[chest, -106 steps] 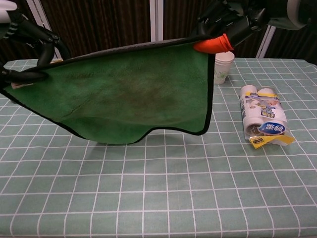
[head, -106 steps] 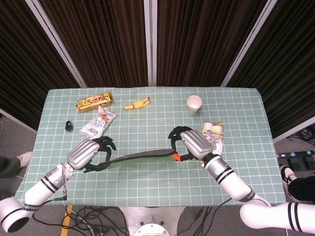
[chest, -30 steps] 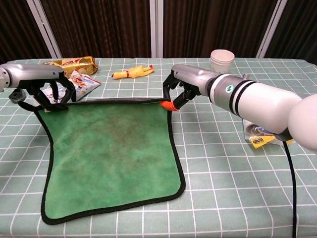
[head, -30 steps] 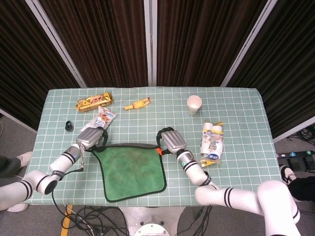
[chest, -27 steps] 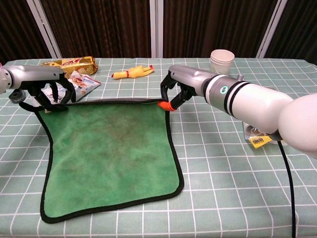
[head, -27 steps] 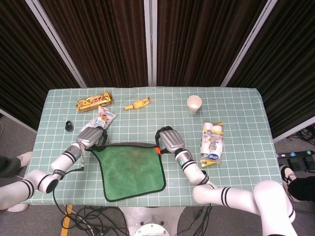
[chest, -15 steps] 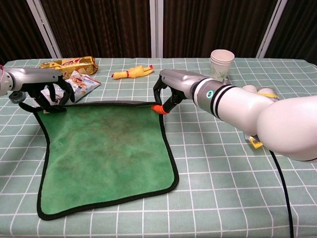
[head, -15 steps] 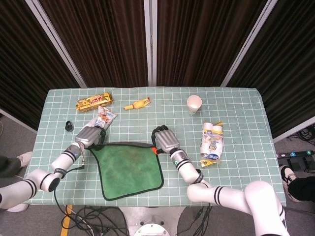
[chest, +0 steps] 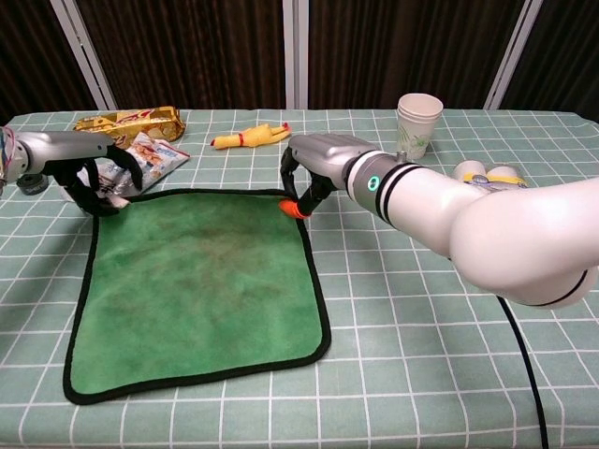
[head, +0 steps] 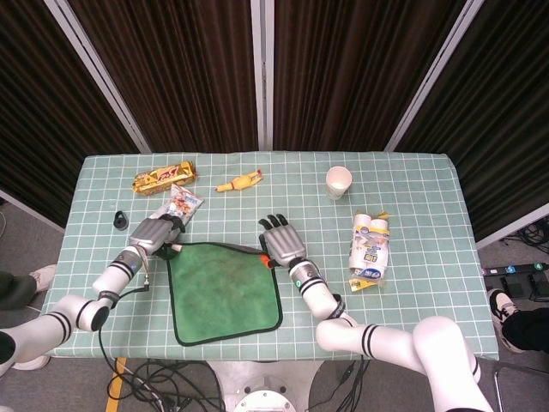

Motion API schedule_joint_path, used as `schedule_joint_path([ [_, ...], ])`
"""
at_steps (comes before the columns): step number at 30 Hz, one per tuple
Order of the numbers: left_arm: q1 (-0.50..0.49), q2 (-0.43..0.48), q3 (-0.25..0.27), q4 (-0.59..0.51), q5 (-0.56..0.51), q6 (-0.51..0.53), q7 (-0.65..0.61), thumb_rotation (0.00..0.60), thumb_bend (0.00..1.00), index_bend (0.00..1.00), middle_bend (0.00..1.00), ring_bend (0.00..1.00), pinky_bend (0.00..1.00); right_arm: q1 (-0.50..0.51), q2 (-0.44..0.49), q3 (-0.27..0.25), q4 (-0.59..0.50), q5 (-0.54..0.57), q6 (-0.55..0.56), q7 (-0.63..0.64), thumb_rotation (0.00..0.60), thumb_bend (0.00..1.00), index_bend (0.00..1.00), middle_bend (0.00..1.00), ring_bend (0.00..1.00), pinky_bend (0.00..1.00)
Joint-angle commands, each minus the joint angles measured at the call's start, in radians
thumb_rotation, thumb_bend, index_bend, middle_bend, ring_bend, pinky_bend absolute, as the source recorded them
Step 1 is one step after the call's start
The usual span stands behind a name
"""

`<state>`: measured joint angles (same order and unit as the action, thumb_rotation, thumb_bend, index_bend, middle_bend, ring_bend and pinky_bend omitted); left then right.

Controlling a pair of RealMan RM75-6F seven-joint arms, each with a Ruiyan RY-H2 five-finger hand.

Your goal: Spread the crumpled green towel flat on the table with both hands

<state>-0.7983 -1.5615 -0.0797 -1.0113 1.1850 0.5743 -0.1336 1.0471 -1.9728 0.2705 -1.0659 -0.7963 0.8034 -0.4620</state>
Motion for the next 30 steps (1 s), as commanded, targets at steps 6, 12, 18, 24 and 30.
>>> schedule_joint_path([
  [6,0.013,-0.019,-0.013,0.020,-0.018,0.017,0.022,0.260,0.14,0.21,0.07,0.06,0.26,0.009,-0.008,0.012,0.001,0.008,0.005,-0.031,0.488,0.02,0.00,0.01,0.00,0.00],
  [12,0.020,-0.016,-0.021,0.011,-0.014,0.031,0.025,0.247,0.13,0.20,0.06,0.06,0.26,0.012,-0.012,0.013,0.006,0.002,0.015,-0.054,0.466,0.00,0.00,0.00,0.00,0.00],
  [18,0.033,0.006,-0.033,-0.019,0.000,0.071,0.023,0.243,0.13,0.20,0.06,0.06,0.26,0.011,-0.004,0.019,-0.001,-0.014,0.029,-0.063,0.447,0.00,0.00,0.00,0.00,0.00],
  [24,0.062,0.081,-0.046,-0.104,-0.013,0.114,0.029,0.428,0.13,0.20,0.06,0.06,0.26,-0.033,0.094,0.014,-0.113,-0.053,0.083,-0.062,0.455,0.03,0.00,0.00,0.00,0.00],
  [30,0.136,0.165,-0.063,-0.239,-0.085,0.237,0.103,0.600,0.14,0.20,0.06,0.06,0.26,-0.137,0.291,-0.026,-0.315,-0.136,0.167,-0.025,0.487,0.23,0.10,0.11,0.05,0.04],
])
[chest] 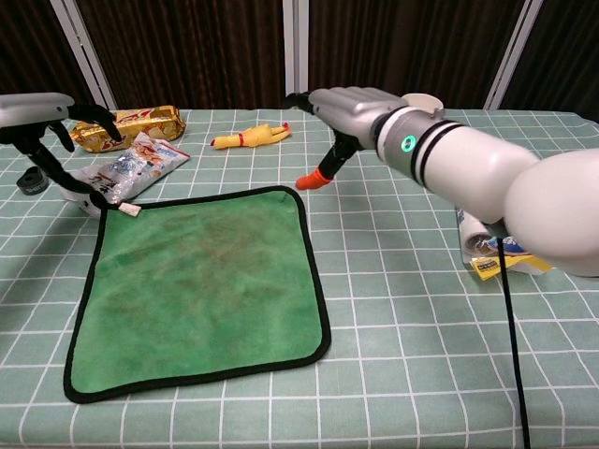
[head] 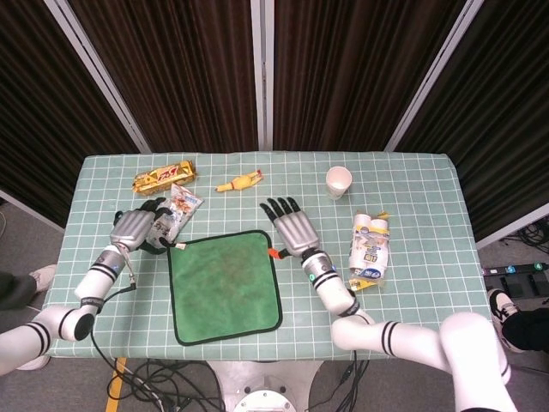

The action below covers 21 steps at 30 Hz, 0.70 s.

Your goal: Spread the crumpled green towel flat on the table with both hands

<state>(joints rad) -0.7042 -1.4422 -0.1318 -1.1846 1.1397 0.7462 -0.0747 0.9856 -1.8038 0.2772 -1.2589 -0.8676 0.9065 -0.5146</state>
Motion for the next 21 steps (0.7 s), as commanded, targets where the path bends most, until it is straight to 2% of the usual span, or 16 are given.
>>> schedule_joint_path([
  [1,0.054,0.058,-0.013,-0.089,-0.051,0.088,0.058,0.600,0.15,0.20,0.06,0.06,0.26,-0.097,0.153,-0.044,-0.152,-0.084,0.079,0.040,0.497,0.25,0.15,0.13,0.06,0.06],
  [4,0.095,0.100,-0.015,-0.163,-0.071,0.165,0.100,0.600,0.16,0.20,0.06,0.06,0.26,-0.163,0.260,-0.091,-0.242,-0.149,0.120,0.076,0.511,0.26,0.20,0.16,0.09,0.11],
  [8,0.154,0.151,-0.009,-0.252,-0.061,0.278,0.140,0.600,0.16,0.20,0.06,0.06,0.26,-0.255,0.399,-0.155,-0.341,-0.243,0.187,0.126,0.509,0.27,0.21,0.16,0.07,0.10],
  [13,0.236,0.197,0.026,-0.338,-0.014,0.412,0.185,0.600,0.16,0.20,0.06,0.06,0.26,-0.367,0.538,-0.213,-0.413,-0.343,0.282,0.227,0.496,0.27,0.11,0.13,0.01,0.00],
  [17,0.315,0.222,0.062,-0.401,0.031,0.527,0.212,0.600,0.16,0.20,0.06,0.06,0.26,-0.463,0.622,-0.256,-0.429,-0.414,0.364,0.326,0.441,0.26,0.05,0.10,0.00,0.00],
  [21,0.380,0.223,0.083,-0.439,0.068,0.626,0.231,0.600,0.16,0.20,0.06,0.06,0.26,-0.546,0.664,-0.289,-0.426,-0.457,0.431,0.406,0.428,0.27,0.04,0.09,0.00,0.00],
])
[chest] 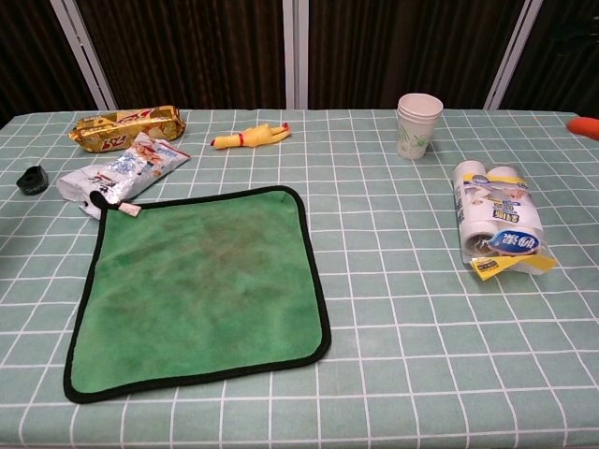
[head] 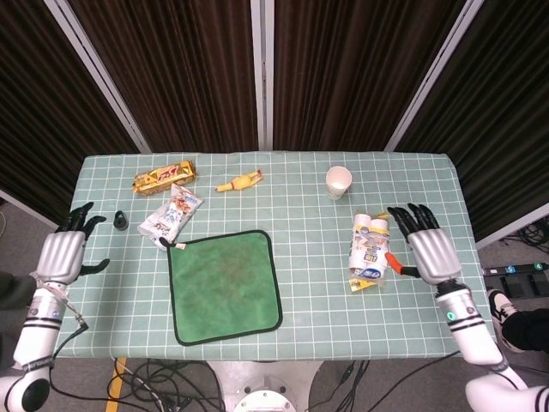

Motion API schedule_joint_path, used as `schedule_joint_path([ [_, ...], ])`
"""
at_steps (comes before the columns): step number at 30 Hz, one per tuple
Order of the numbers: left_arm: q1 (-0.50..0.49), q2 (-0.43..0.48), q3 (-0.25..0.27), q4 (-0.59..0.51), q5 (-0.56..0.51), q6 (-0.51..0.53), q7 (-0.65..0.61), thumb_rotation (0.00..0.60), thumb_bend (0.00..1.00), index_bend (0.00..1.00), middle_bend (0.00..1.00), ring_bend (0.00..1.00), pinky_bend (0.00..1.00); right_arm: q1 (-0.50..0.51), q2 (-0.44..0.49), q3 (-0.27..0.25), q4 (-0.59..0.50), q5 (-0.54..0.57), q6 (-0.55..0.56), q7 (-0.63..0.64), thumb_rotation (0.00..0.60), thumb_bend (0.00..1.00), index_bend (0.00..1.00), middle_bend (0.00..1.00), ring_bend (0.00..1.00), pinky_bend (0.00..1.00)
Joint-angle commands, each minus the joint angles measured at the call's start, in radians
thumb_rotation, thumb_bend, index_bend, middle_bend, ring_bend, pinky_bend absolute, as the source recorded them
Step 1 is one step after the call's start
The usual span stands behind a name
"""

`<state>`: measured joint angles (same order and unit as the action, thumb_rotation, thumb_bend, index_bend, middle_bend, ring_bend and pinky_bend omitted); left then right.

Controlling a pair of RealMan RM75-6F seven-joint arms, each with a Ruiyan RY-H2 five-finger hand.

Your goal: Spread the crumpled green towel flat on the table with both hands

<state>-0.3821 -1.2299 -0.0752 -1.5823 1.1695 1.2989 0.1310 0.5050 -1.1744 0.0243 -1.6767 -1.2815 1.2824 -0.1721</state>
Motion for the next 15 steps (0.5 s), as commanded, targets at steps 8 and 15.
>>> schedule_joint_path([
  [8,0.165,0.014,0.085,-0.119,0.115,0.212,0.116,0.600,0.16,0.20,0.06,0.06,0.25,-0.227,0.057,-0.080,0.008,-0.108,0.204,0.166,0.425,0.27,0.04,0.09,0.00,0.00],
  [15,0.208,0.020,0.107,-0.172,0.162,0.250,0.176,0.600,0.16,0.20,0.06,0.06,0.25,-0.301,0.058,-0.076,0.018,-0.115,0.248,0.209,0.431,0.27,0.03,0.09,0.00,0.00],
])
